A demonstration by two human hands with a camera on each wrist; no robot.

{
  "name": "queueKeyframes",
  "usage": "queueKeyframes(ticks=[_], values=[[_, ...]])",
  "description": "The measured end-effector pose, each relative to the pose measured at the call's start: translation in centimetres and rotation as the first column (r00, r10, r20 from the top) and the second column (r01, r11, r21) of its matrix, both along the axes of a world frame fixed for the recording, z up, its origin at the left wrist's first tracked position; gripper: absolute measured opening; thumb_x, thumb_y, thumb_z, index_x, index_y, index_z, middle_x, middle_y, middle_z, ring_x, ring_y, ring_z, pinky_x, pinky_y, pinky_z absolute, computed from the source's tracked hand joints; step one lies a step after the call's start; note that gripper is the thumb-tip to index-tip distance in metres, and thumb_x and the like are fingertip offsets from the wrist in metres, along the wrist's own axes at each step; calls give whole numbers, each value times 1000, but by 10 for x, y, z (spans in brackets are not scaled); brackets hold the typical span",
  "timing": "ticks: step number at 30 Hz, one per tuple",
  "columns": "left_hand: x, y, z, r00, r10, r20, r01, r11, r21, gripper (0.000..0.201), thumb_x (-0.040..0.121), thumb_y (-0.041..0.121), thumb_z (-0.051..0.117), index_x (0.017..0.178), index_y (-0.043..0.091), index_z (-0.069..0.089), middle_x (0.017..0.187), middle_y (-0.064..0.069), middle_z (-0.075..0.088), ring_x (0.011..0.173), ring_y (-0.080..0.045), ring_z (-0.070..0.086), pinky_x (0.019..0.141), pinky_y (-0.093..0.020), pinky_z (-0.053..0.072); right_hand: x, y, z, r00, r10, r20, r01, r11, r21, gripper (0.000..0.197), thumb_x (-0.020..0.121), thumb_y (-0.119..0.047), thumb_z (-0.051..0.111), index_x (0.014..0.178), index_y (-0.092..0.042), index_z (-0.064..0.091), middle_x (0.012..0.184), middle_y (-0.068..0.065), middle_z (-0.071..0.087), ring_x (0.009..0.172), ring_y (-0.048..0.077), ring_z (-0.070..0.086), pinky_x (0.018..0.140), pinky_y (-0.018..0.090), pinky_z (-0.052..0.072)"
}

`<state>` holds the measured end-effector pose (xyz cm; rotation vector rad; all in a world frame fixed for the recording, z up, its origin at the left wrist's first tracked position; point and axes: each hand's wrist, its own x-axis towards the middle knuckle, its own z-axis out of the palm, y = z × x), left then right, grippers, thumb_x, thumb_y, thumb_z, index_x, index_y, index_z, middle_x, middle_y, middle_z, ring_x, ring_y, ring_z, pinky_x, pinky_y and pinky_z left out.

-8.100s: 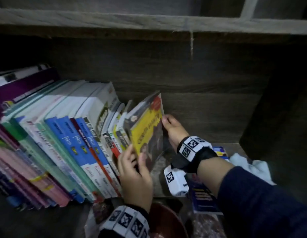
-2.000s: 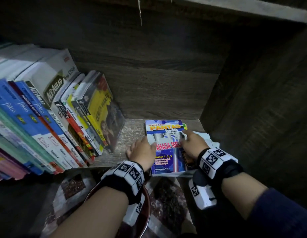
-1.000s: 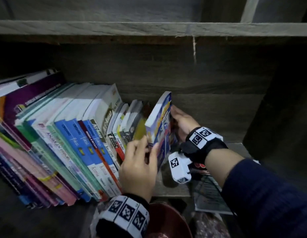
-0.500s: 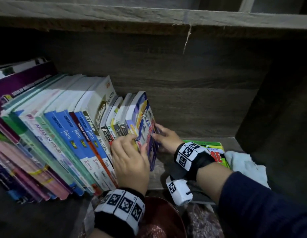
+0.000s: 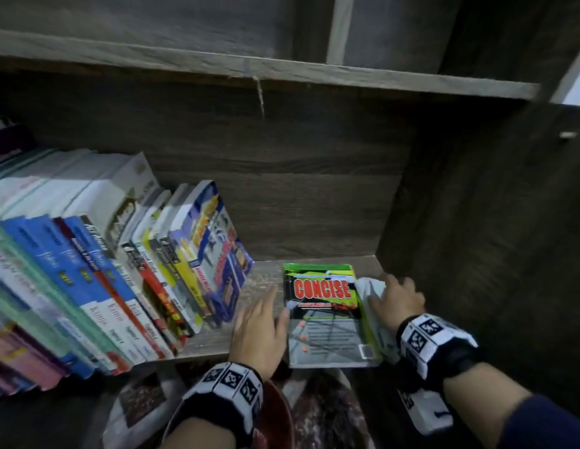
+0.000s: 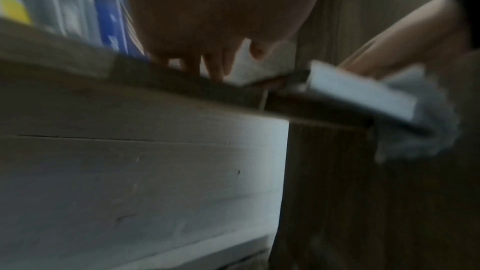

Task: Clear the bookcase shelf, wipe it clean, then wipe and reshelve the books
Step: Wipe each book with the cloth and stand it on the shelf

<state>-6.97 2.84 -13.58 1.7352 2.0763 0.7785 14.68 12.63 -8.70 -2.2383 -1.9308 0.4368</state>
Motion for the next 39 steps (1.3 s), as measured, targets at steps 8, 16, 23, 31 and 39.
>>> queueKeyframes(ticks=[8,16,23,31,39], values=[[13,11,-16,950,-84,-300,29,982,-185,64,92,58,-13,151,35,-14,157,20,-8,142,0,-22,111,-42,-26,9,-12,-30,994,60,92,-64,997,35,54,97,-26,42,143,-50,28,138,3,37,120,30,31,94,44,40],[14,14,-27,944,-71,-322,26,989,-145,101,59,63,-47,150,32,-17,149,19,-25,138,-3,-26,112,-42,-24,-14,-17,7,932,362,26,-338,840,424,48,95,-21,50,142,-29,44,135,9,49,119,33,40,101,41,36],[15,13,-31,947,-52,-317,36,998,-57,83,78,50,-26,155,29,-2,158,20,-8,146,-6,-16,117,-45,-17,-32,13,-30,760,622,189,-566,776,-277,55,99,-56,8,150,-44,-8,160,-2,-17,147,25,-17,115,52,-10],[11,17,-46,950,-34,-311,44,999,23,59,102,42,10,144,21,46,149,13,40,143,-17,31,112,-50,10,-54,41,-26,751,585,305,-516,809,-282,53,95,-65,10,141,-59,-14,162,0,-9,147,37,-5,113,62,2],[13,18,-39,943,-9,-331,-4,999,-40,81,85,48,-25,155,28,9,159,20,9,149,-10,-2,116,-46,-13,-67,41,-17,734,609,300,-531,790,-307,54,95,-65,16,144,-57,-4,161,-5,-10,147,37,-1,113,63,3]])
